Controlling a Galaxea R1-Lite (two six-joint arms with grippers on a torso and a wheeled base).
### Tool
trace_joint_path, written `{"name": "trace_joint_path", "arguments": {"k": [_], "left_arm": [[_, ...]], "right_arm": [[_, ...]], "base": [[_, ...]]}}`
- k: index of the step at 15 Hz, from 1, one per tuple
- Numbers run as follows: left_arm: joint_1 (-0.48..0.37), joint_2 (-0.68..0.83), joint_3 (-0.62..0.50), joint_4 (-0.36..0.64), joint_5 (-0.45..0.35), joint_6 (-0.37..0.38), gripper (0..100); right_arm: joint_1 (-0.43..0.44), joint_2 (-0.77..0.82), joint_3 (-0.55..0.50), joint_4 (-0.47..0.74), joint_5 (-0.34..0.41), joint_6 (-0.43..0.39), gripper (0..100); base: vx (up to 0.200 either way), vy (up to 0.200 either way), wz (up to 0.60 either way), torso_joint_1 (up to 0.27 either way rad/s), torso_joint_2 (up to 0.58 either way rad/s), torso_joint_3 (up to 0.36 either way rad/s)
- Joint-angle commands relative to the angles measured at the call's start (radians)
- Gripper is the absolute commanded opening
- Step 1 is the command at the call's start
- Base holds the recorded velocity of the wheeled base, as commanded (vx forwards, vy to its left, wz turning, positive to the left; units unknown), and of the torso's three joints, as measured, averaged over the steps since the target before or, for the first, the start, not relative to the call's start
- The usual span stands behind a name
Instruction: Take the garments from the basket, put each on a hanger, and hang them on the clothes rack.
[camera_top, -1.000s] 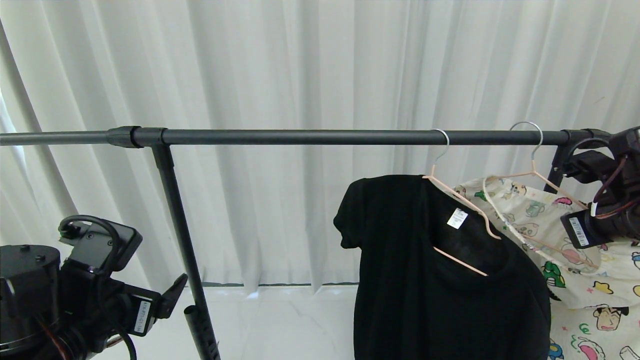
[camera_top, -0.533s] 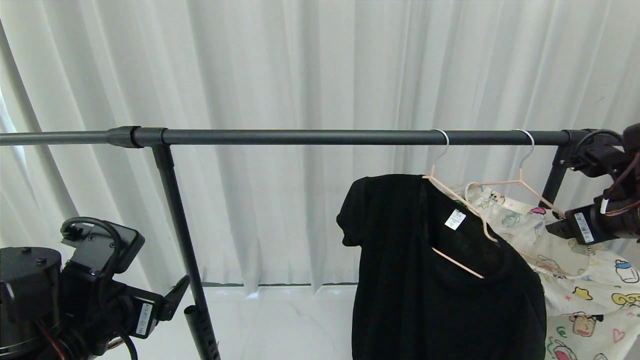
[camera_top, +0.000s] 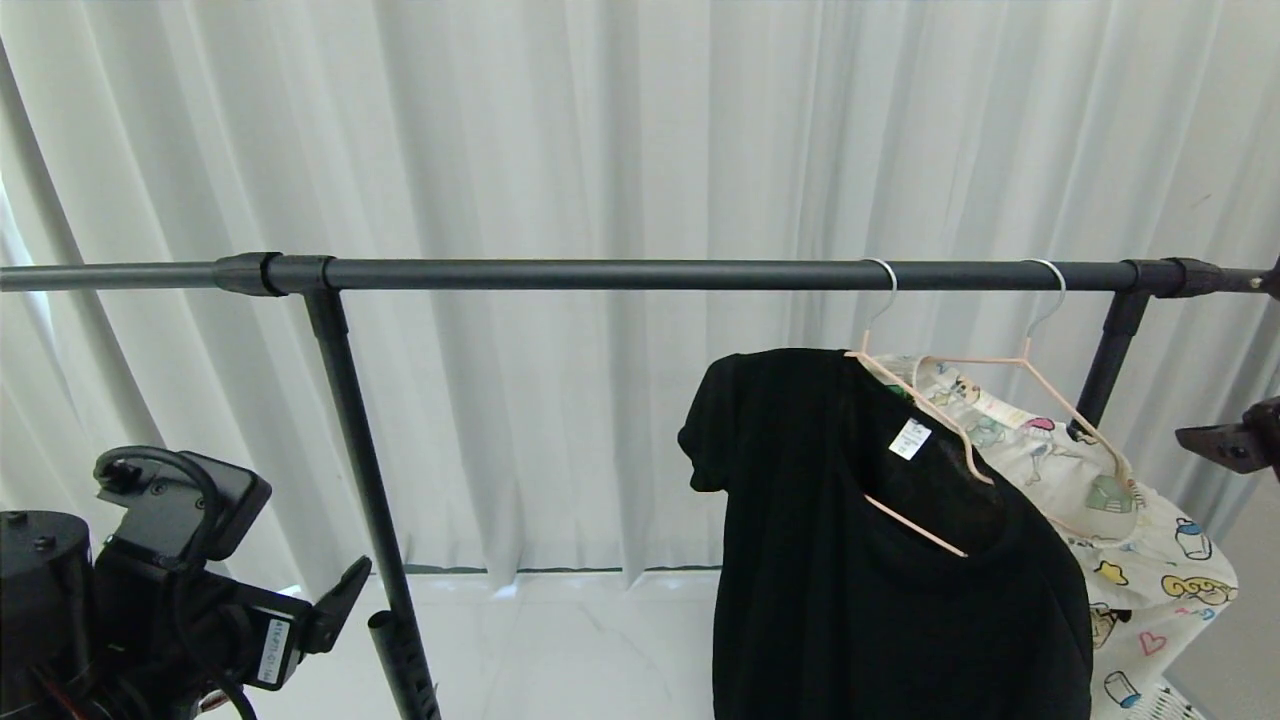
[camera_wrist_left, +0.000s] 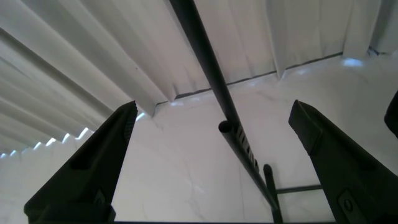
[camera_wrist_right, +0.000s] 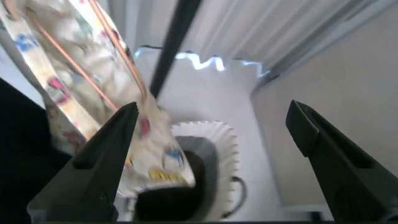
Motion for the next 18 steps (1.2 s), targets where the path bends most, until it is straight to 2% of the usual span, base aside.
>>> {"name": "trace_joint_path", "arguments": {"k": [1,2,5,10,15,18], "left_arm": [[0.009,-0.002,-0.024,0.0,0.003,0.001,100],[0.032,-0.003,-0.029,0.0,0.004,0.001,100],[0.038,-0.037,-0.024,0.0,0.006,0.002,100],[0.04,-0.051,-0.024,0.0,0.03,0.004,100],[0.109,-0.06,0.003,0.001,0.035,0.006,100],[0.115,-0.055,0.009,0.001,0.035,0.004,100]], "right_arm": [[-0.002,-0.08,0.018,-0.02,-0.002,-0.047,100],[-0.018,-0.104,0.056,-0.081,-0.002,-0.067,100],[-0.077,-0.141,0.142,-0.21,-0.002,-0.077,100],[-0.099,-0.183,0.193,-0.218,-0.002,-0.089,100],[-0.099,-0.187,0.242,-0.279,-0.001,-0.129,100],[-0.099,-0.157,0.245,-0.31,-0.001,-0.13,100]], "base": [[0.0,0.0,0.0,0.0,0.0,0.0],[0.0,0.0,0.0,0.0,0.0,0.0],[-0.2,0.0,0.0,0.003,0.0,0.002],[-0.2,0.0,0.0,-0.004,0.0,0.004],[-0.2,0.0,0.0,0.003,0.0,0.001],[-0.2,0.0,0.0,0.001,0.01,0.002]]}}
